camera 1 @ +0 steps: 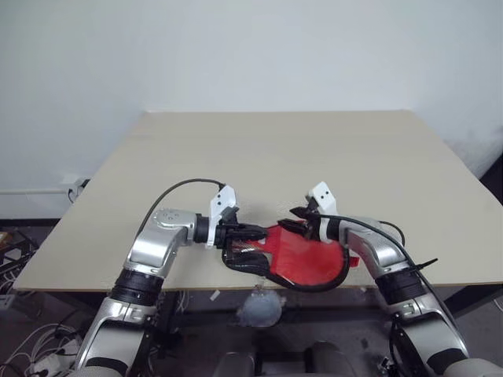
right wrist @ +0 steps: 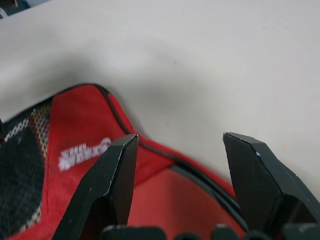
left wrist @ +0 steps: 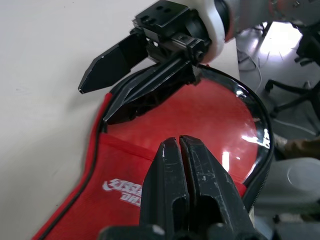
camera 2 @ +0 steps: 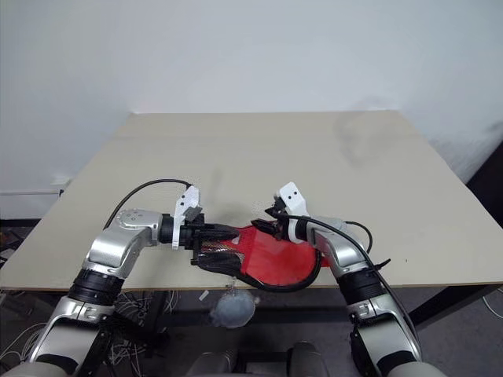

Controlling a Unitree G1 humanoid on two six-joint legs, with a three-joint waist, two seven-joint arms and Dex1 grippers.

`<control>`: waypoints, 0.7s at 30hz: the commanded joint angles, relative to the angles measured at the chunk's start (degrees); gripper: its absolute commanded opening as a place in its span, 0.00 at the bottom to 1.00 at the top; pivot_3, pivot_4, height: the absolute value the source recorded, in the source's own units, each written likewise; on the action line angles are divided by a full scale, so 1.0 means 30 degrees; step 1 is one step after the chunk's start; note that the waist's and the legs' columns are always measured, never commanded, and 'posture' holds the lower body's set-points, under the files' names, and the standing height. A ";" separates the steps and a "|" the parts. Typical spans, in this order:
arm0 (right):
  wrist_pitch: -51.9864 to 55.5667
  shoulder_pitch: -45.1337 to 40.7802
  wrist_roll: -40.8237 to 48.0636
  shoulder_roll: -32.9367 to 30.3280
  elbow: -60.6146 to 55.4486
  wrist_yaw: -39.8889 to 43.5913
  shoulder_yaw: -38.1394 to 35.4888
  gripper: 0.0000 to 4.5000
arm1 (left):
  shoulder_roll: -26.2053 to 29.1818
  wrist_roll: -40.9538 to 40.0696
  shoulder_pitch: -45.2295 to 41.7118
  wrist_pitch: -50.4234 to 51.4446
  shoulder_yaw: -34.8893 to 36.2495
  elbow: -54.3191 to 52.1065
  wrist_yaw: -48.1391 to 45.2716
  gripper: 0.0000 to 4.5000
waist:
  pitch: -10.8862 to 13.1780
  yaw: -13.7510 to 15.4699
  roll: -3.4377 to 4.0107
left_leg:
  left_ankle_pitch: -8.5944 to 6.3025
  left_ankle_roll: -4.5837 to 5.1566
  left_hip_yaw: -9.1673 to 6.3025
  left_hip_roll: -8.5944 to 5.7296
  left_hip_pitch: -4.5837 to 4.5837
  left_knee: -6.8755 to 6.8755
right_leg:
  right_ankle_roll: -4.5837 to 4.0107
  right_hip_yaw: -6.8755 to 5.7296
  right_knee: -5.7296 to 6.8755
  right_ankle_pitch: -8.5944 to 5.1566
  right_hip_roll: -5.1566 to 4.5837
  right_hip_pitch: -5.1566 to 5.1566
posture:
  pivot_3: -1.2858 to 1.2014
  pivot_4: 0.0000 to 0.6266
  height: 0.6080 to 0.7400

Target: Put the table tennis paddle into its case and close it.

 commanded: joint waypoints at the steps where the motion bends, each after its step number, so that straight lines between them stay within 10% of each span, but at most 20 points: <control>1: -0.0565 -0.0346 -0.0214 -0.0479 -0.0608 -0.0011 -0.0487 0.65 | 0.0451 -0.0135 -0.0066 -0.0390 -0.0035 -0.0494 0.0053 0.00 | 0.0002 -0.0008 0.0002 | 0.0000 0.0000 0.0002 0.0002 0.0000 0.0000 | 0.0000 0.0001 0.0000 0.0000 0.0001 -0.0001 | 0.52 0.00 1.00; 21: -0.0708 -0.0024 -0.0370 -0.2320 -0.1443 -0.0130 -0.1733 0.65 | 0.0847 -0.0024 0.0239 -0.1744 0.0676 0.0131 0.1435 0.00 | 0.0003 0.0021 0.0001 | 0.0002 0.0004 0.0008 0.0008 0.0000 0.0014 | -0.0003 0.0002 0.0002 0.0000 0.0002 0.0004 | 0.52 0.00 1.00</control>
